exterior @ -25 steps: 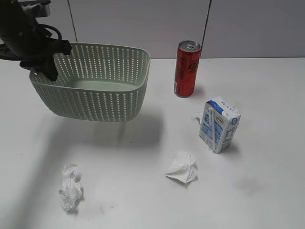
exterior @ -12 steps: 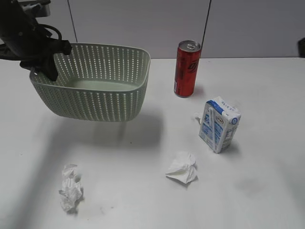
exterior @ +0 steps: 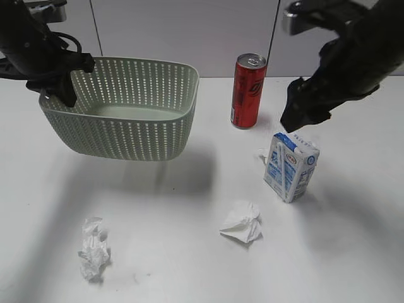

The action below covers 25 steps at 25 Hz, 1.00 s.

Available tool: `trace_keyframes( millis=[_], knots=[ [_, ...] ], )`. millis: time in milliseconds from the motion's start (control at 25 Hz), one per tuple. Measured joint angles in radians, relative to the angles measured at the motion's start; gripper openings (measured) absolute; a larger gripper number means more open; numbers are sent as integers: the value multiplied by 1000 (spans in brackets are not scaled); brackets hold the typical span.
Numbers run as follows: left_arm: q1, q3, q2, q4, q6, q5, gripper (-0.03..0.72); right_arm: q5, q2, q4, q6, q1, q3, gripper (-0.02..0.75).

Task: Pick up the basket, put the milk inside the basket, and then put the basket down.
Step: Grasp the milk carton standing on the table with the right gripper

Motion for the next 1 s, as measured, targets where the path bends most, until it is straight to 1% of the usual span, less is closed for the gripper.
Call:
trace_keyframes(
  millis=[200,480,560,760,800,840,920,1000],
  knots=[
    [0,0,0,-1,0,0,-15,-3,192,-22,38,10,-51,652],
    [0,0,0,0,-2,0,-15,-42,379,-34,45,10,-60,629],
    [0,0,0,0,-2,0,-15,-44,412,-35,46,10,-60,588],
    [0,0,0,0,-2,0,-15,-66,439,-37,58,10,-64,364],
    [0,0,0,0,-2,-1,-15,-66,439,-37,58,10,-68,339],
    [0,0,0,0,-2,-1,-15,-64,439,-38,60,10,-73,326],
    [0,0,0,0,-3,-1,-15,-47,441,-37,60,10,-89,325],
    [0,0,0,0,-3,-1,-15,7,441,-30,60,10,-119,324]
  ],
)
